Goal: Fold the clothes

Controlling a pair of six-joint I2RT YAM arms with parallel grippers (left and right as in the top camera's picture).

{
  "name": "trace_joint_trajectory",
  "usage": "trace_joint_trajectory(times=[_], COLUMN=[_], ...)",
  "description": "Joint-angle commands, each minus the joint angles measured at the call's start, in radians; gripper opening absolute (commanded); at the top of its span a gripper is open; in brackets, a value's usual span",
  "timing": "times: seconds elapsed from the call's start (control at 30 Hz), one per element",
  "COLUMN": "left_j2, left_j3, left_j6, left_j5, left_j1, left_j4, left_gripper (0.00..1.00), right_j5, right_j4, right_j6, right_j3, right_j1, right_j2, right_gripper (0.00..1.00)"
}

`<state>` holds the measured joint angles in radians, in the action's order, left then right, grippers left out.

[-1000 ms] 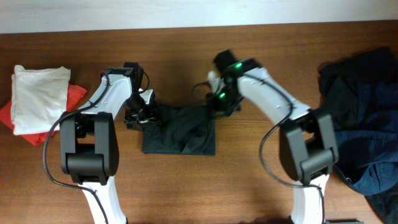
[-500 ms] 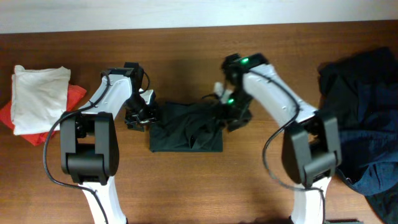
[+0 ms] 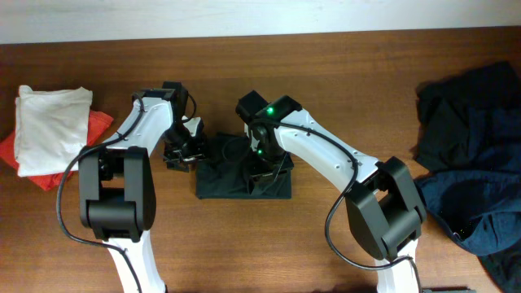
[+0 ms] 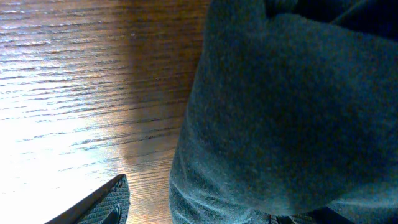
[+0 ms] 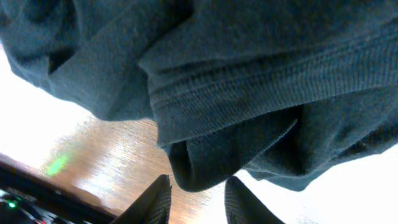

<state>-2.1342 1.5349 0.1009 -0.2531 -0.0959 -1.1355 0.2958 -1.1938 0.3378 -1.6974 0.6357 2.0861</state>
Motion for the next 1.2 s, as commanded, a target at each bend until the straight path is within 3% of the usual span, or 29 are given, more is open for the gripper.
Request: trace_joint_trajectory(times=[0.0, 0.07, 0.13, 0.23, 0.47, 0.67, 0.8, 0.87, 1.17], left_j2=[-0.01, -0.01, -0.01, -0.01, -0.01, -0.01, -0.01, -0.01, -0.01], left_j3=[-0.01, -0.01, -0.01, -0.01, -0.01, -0.01, -0.01, -0.01, -0.01], left_j6=[-0.011, -0.011, -0.011, -0.011, -0.011, -0.011, -0.011, -0.011, -0.011], left_j5=[0.013, 0.013, 0.013, 0.013, 0.014, 0.014, 0.014, 0.013, 0.013], left_j1=[0.004, 0.004, 0.004, 0.004, 0.004, 0.004, 0.004, 0.004, 0.004], left_j4=[0.002, 0.002, 0.002, 0.0, 0.0, -0.003, -0.003, -0.002, -0.007], left_gripper=[0.7, 0.7, 0.7, 0.7, 0.7, 0.7, 0.7, 0.7, 0.7], right_j5=[-0.019, -0.017, -0.016, -0.022, -0.199, -0.228, 0.015, 0.106, 0.248], right_j4=[0.021, 0.032, 0.04, 0.026, -0.171, -0.245, -0.238, -0.184, -0.045], right_j6=[0.02, 0.02, 0.038, 0.037, 0.033, 0.024, -0.201, -0.257, -0.256], right_j3=[0.039, 0.056, 0.061, 0.06, 0.061, 0.061, 0.003, -0.009, 0.016], right_j1=[0.006, 0.007, 0.006, -0.006, -0.229, -0.239, -0.238, -0.237, -0.223], right_j2=[-0.014, -0.014, -0.015, -0.016, -0.031, -0.031, -0.069, -0.078, 0.015], right_gripper=[0.31, 0.25, 0.04, 0.04, 0.04, 0.24, 0.33, 0.45, 0.43])
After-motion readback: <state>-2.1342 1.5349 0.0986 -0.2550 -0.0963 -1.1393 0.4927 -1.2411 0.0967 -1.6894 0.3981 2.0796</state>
